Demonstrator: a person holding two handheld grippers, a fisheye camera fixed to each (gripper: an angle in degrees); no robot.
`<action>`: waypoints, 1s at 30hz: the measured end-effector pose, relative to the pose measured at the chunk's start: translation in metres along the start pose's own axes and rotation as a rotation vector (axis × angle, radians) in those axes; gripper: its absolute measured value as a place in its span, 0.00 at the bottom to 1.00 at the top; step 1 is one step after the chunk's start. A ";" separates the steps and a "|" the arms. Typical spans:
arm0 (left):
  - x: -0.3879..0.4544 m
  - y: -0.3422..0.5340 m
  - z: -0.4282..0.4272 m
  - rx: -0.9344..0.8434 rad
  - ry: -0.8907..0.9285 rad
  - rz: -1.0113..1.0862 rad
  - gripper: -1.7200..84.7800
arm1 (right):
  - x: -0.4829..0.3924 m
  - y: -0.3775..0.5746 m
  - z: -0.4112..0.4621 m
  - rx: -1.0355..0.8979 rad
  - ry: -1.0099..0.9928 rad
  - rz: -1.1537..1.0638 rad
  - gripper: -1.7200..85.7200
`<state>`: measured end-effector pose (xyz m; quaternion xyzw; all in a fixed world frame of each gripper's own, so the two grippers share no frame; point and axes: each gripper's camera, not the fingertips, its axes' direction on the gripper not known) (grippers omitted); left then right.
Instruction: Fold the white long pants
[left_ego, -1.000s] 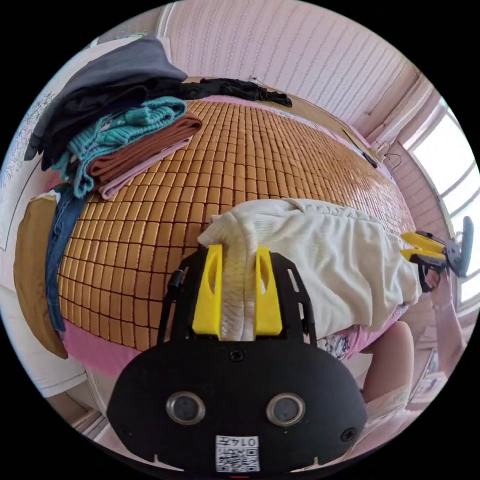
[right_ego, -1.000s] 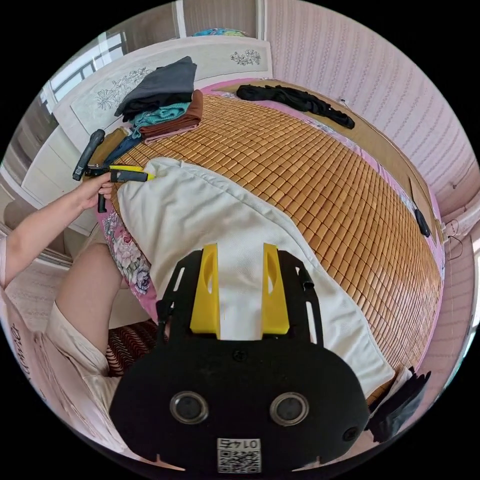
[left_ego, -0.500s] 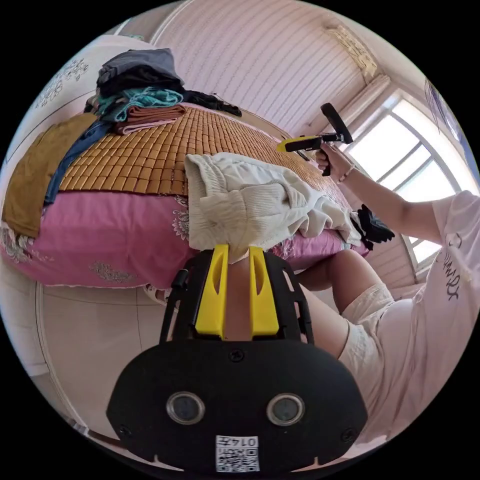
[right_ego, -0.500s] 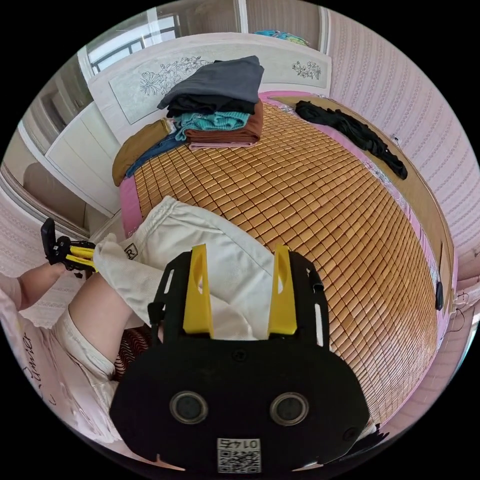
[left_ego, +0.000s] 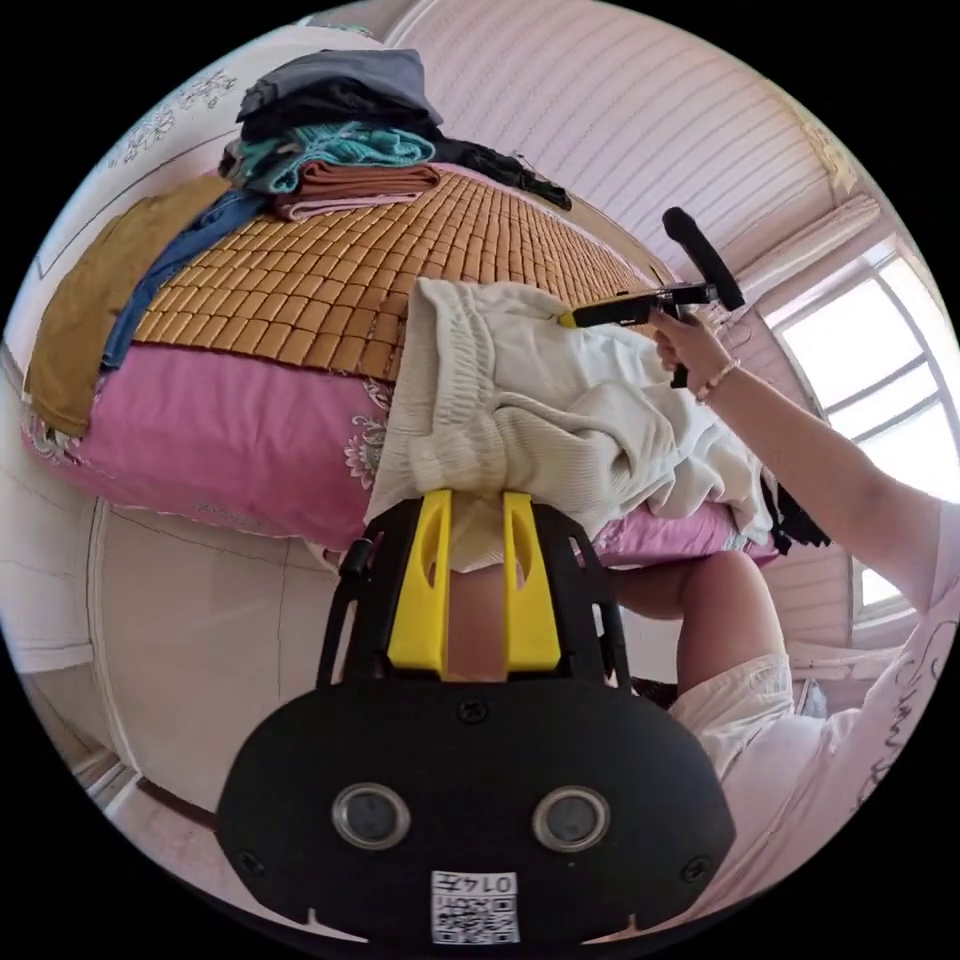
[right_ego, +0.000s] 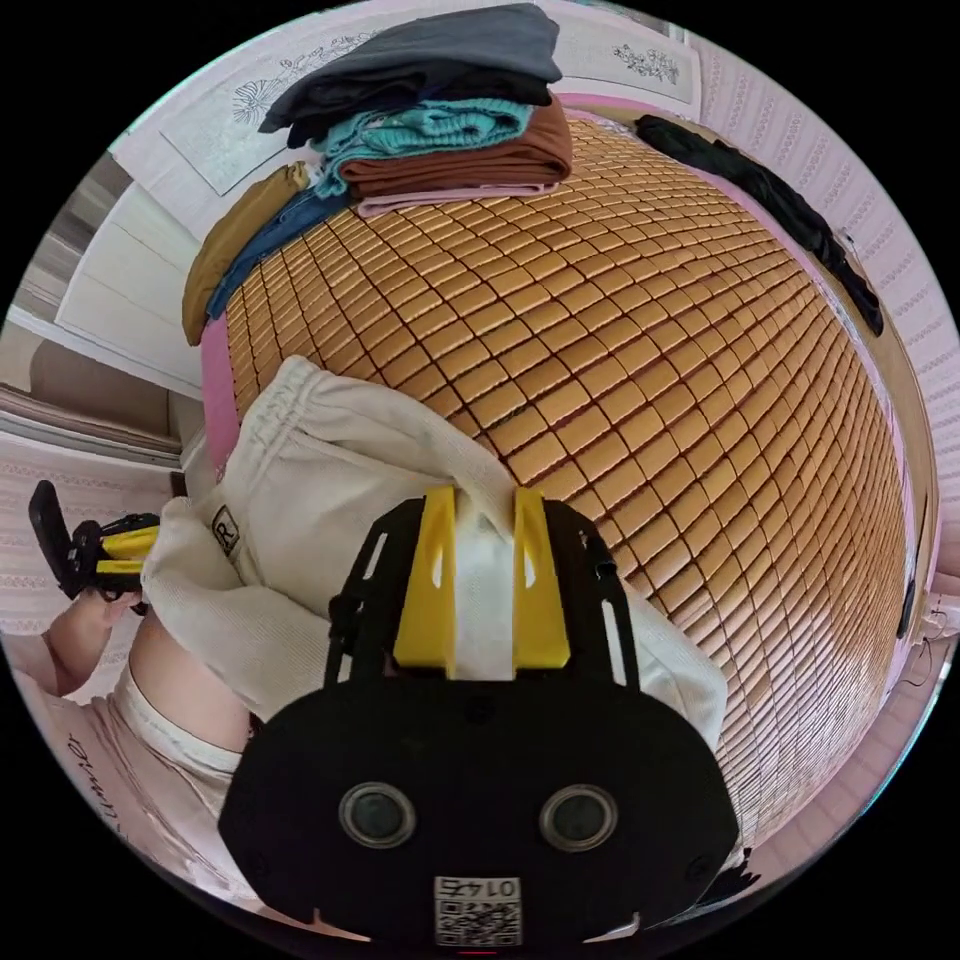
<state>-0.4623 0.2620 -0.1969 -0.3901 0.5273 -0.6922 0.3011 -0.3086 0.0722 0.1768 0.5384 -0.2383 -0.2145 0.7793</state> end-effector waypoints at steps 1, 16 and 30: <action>0.004 -0.003 -0.001 -0.011 -0.019 0.020 0.10 | 0.002 0.007 -0.006 0.019 -0.014 0.000 0.08; 0.165 -0.011 -0.177 0.603 0.321 0.427 0.01 | 0.050 0.353 -0.433 0.897 0.278 0.308 0.04; 0.008 -0.054 -0.198 0.575 0.210 0.133 0.01 | 0.086 0.098 -0.317 0.355 0.227 0.144 0.05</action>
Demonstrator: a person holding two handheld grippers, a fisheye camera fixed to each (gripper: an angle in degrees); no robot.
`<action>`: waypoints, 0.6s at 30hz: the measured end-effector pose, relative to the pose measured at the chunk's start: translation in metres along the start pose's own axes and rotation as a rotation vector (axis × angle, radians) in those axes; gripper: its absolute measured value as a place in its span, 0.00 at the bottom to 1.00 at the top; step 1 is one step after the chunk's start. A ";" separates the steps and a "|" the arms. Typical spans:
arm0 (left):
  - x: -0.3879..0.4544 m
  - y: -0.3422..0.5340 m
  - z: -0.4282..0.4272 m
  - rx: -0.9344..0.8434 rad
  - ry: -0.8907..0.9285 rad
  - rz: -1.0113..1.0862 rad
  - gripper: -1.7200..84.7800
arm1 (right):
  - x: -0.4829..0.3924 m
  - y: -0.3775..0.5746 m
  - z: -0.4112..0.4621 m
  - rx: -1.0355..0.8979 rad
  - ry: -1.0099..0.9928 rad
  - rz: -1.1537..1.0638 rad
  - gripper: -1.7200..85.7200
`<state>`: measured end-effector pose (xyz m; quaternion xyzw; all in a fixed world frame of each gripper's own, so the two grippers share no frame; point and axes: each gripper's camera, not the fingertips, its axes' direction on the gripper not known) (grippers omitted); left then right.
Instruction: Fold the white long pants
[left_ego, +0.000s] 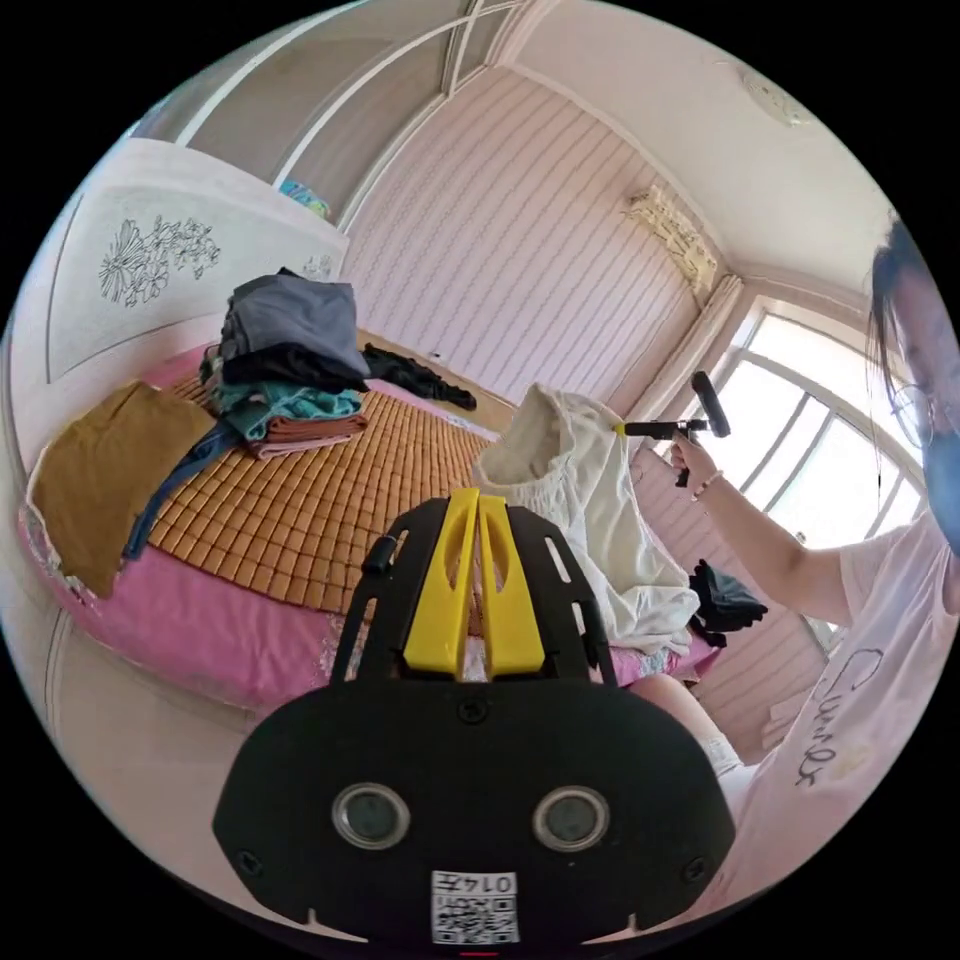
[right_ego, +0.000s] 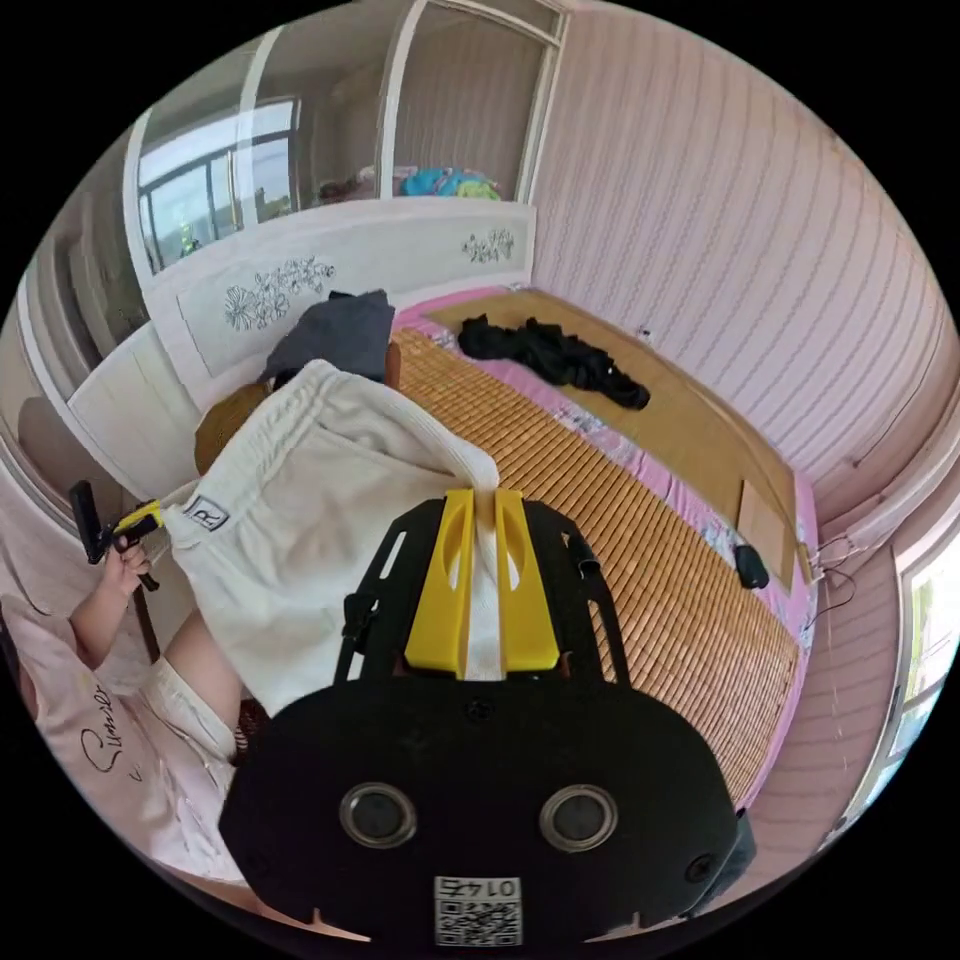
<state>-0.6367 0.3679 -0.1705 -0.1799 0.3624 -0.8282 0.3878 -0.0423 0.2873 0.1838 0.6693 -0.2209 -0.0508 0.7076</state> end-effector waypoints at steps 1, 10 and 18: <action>-0.013 0.006 -0.002 -0.016 -0.036 -0.021 0.01 | -0.003 0.004 0.025 -0.039 -0.014 0.013 0.05; -0.100 0.038 0.066 -0.361 -0.202 -0.094 0.04 | -0.036 0.024 0.148 -0.162 0.055 0.062 0.05; -0.132 0.011 0.254 -0.546 0.064 -0.258 0.16 | -0.035 0.030 0.120 -0.141 -0.016 0.053 0.05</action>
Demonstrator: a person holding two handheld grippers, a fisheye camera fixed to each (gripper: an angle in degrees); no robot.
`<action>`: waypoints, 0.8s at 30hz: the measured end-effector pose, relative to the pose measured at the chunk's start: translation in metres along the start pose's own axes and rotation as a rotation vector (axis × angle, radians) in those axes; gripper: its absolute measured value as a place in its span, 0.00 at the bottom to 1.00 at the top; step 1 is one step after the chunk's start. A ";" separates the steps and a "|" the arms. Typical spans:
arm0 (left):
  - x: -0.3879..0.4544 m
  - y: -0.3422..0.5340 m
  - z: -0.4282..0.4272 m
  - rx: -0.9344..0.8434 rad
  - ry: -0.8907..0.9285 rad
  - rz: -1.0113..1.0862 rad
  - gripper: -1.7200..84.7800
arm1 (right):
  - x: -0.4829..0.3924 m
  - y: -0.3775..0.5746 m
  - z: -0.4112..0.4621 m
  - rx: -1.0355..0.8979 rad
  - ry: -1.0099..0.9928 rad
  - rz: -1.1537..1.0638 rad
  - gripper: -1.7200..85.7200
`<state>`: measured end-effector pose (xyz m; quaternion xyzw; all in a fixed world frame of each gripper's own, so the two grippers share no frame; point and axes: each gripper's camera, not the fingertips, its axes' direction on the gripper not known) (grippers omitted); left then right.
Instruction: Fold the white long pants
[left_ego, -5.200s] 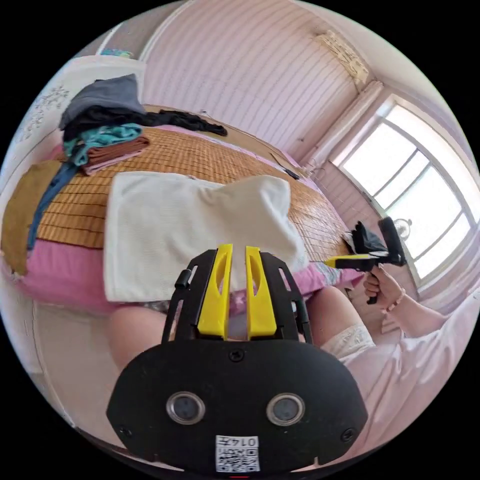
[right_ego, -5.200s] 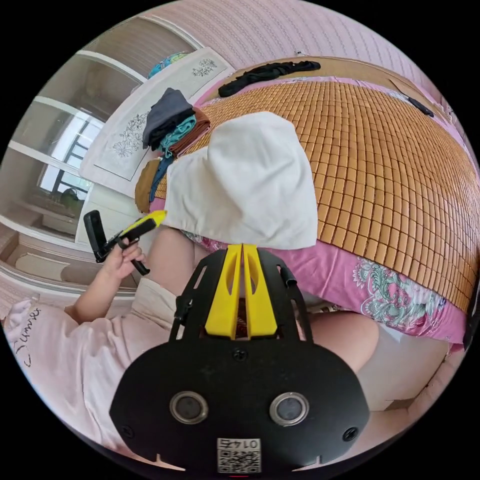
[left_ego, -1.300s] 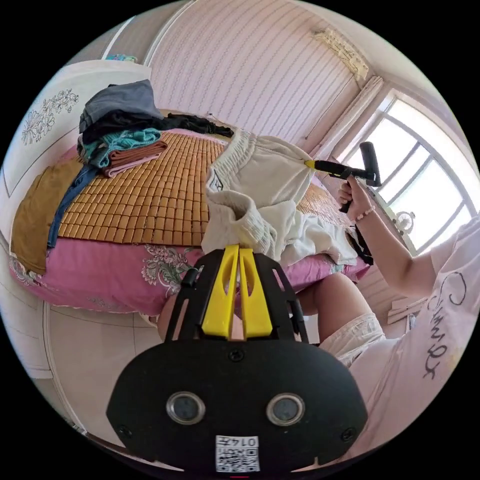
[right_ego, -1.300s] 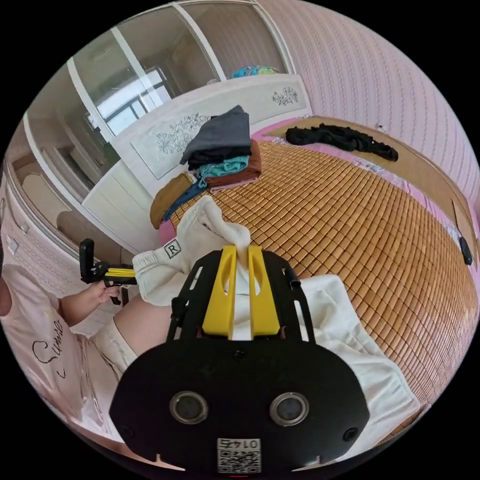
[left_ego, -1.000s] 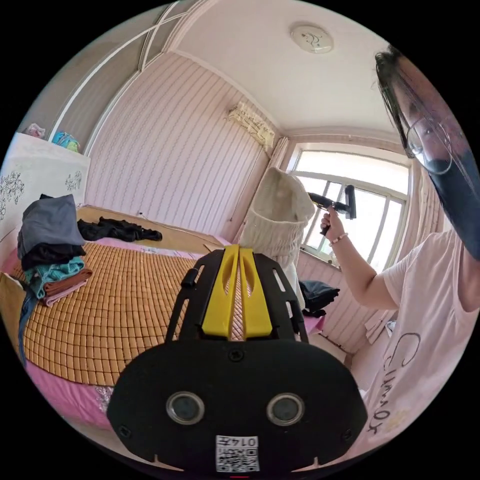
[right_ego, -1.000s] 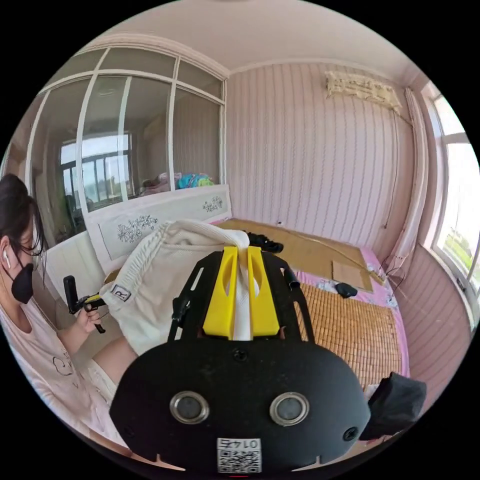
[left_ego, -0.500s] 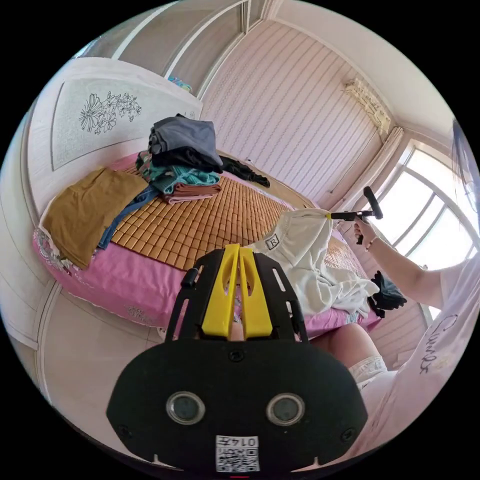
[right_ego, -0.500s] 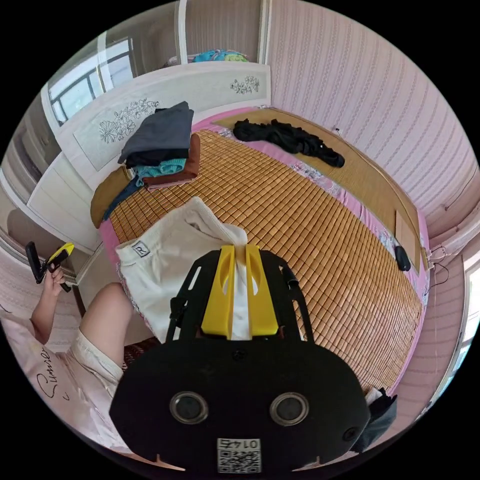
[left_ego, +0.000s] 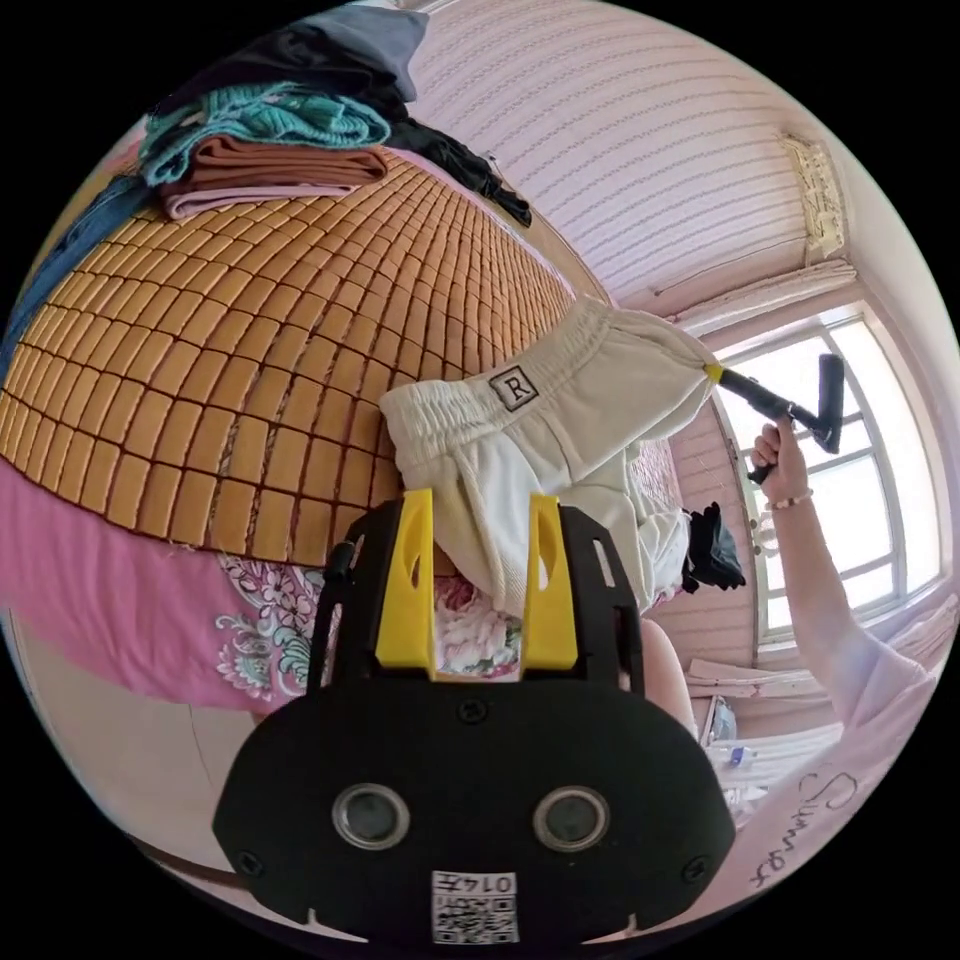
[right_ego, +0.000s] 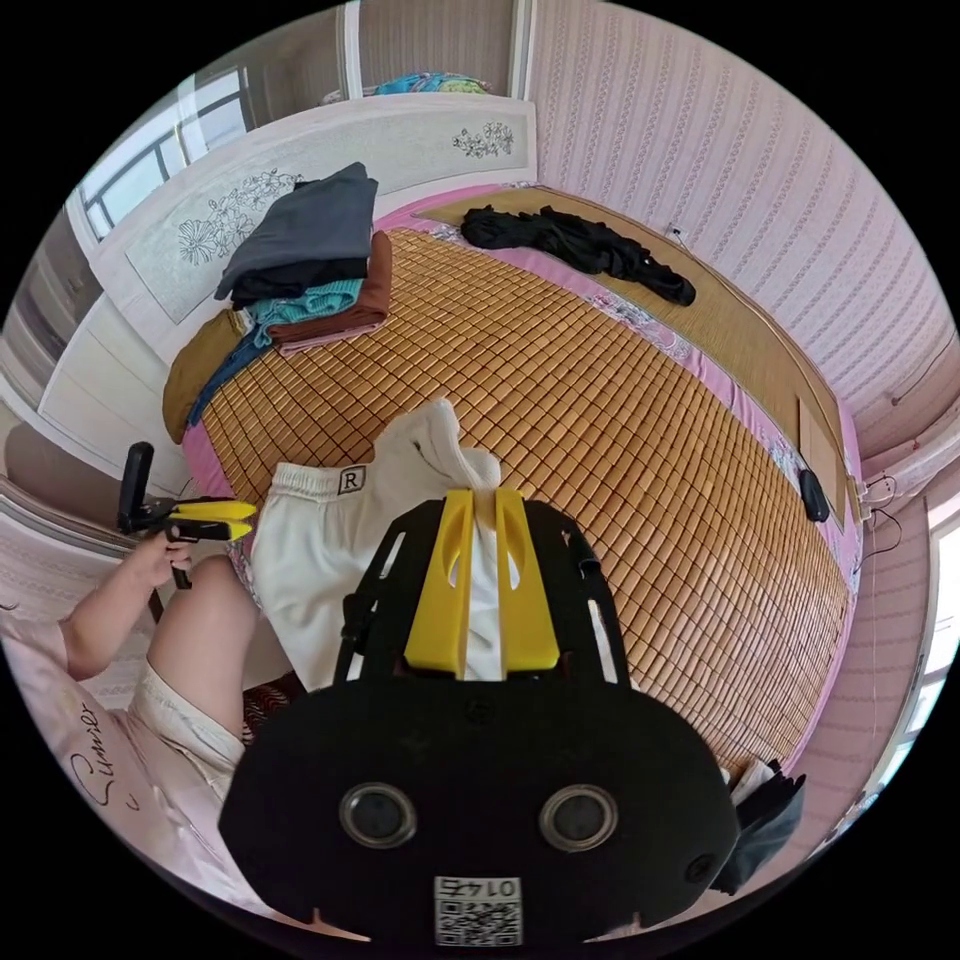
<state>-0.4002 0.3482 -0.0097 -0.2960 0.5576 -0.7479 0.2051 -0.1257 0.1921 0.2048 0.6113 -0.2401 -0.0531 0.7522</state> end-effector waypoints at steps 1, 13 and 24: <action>-0.004 -0.005 0.008 -0.011 -0.008 -0.007 0.15 | -0.001 0.001 -0.003 0.004 0.002 -0.002 0.05; -0.014 0.000 -0.095 0.284 0.084 0.139 0.02 | -0.035 -0.057 -0.083 0.198 0.100 -0.131 0.06; -0.121 0.095 -0.164 0.363 -0.417 -0.131 0.12 | -0.085 -0.095 0.028 0.039 -0.010 -0.129 0.13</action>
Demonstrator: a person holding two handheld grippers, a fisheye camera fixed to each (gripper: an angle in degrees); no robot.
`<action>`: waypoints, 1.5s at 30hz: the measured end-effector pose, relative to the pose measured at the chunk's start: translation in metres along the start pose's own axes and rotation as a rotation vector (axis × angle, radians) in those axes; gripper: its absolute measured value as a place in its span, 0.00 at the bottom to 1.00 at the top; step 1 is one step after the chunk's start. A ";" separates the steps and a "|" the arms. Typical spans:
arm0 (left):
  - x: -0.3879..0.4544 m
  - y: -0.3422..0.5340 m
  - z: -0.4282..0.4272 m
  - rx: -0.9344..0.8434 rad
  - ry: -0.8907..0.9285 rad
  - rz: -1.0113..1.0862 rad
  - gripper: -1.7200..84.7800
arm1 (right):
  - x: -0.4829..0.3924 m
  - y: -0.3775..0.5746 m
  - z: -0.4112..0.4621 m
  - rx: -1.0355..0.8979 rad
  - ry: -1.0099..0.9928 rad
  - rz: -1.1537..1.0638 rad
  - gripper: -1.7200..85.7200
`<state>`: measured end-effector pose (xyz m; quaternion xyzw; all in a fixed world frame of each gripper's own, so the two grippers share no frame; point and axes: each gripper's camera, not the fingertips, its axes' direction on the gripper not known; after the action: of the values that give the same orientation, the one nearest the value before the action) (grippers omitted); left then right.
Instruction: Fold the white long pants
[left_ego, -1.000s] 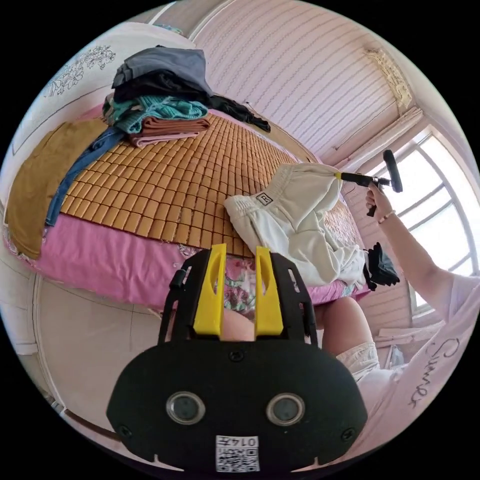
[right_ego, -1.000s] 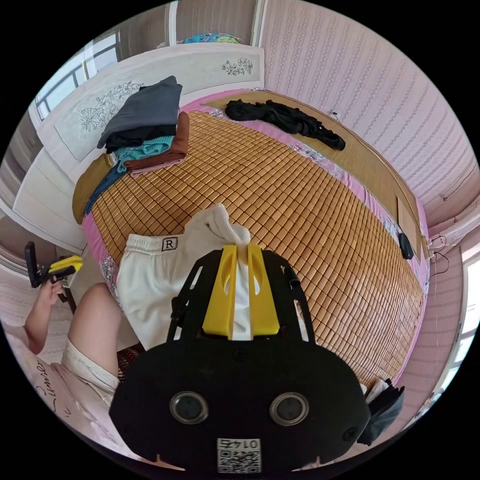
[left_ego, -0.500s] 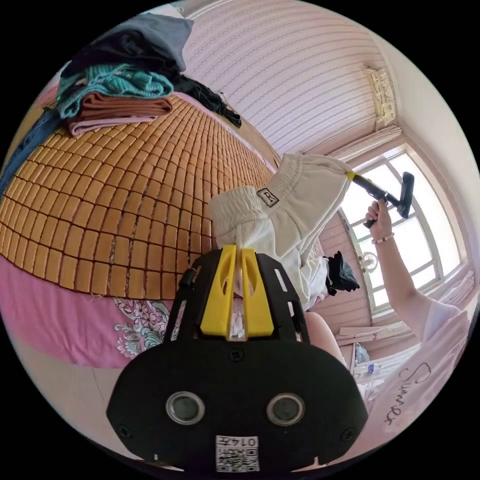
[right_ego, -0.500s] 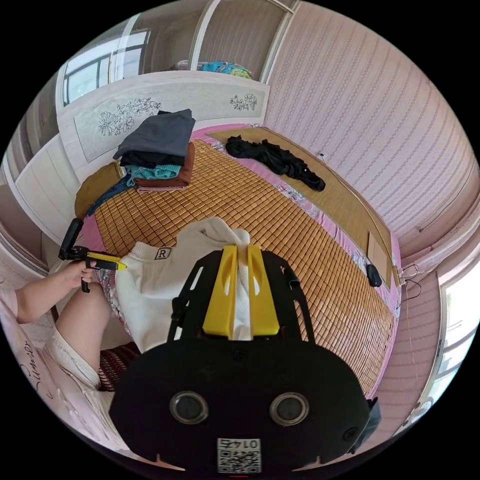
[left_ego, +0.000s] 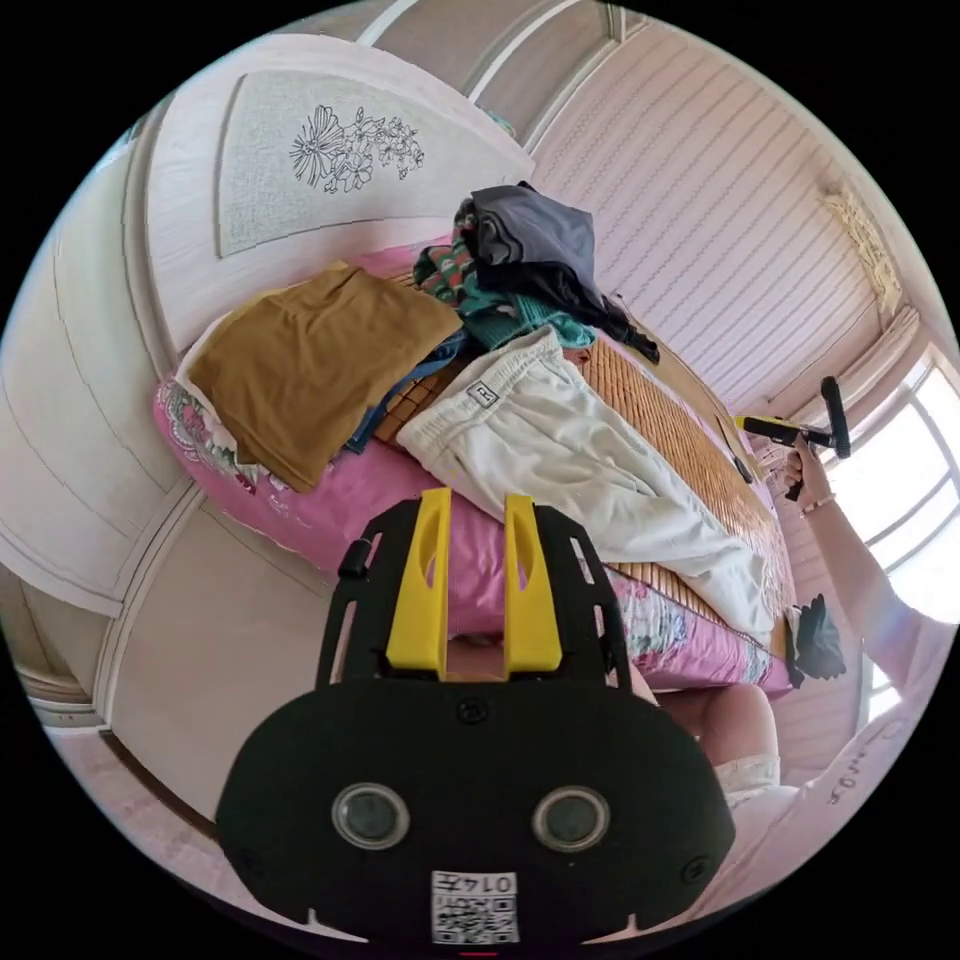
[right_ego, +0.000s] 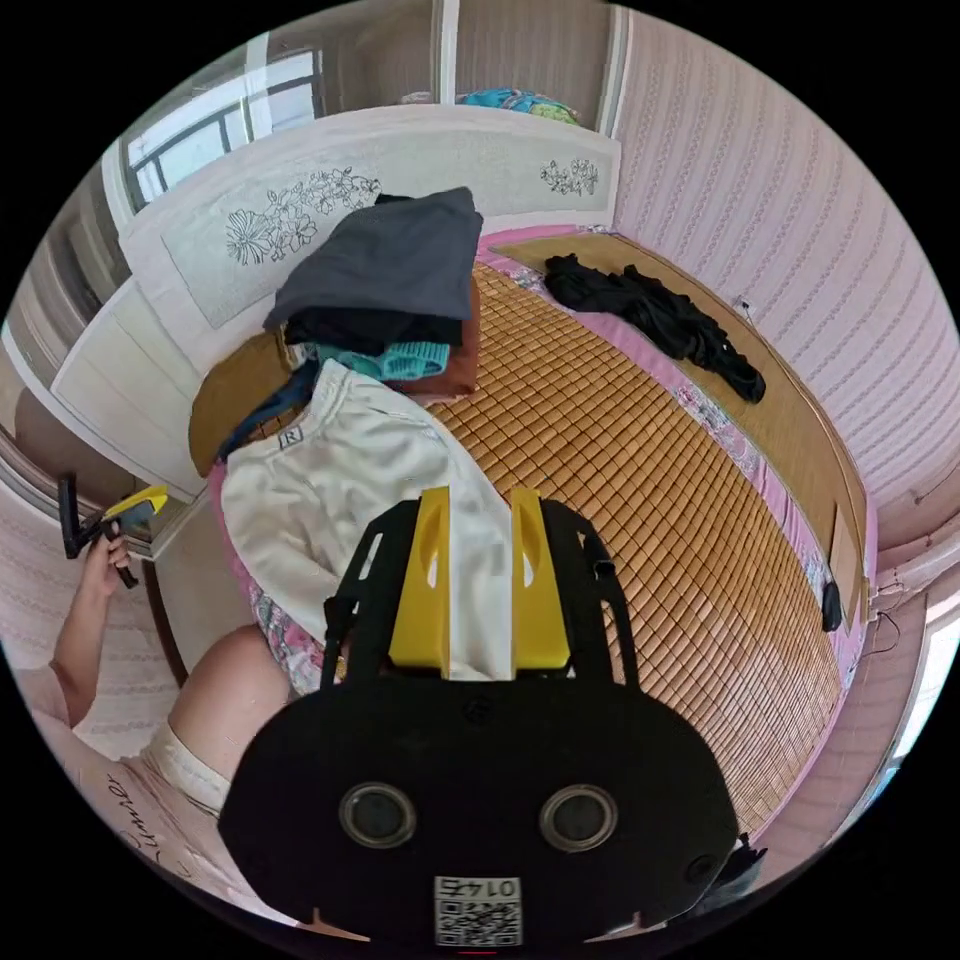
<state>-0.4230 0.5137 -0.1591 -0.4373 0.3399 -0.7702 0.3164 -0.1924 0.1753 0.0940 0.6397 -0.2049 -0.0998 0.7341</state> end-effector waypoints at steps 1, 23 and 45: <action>0.002 0.008 0.003 -0.010 -0.017 0.021 0.12 | 0.006 0.016 0.003 -0.019 0.017 0.001 0.14; 0.360 0.126 0.199 -0.088 0.272 0.922 0.11 | 0.269 0.530 -0.068 0.085 0.154 1.033 0.17; 0.517 0.168 0.538 -0.368 0.021 1.233 0.08 | 0.369 0.518 -0.076 0.026 0.039 0.669 0.04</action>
<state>-0.1291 -0.1199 0.1513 -0.2010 0.6585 -0.3802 0.6176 0.1107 0.1766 0.6582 0.5482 -0.3907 0.1616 0.7216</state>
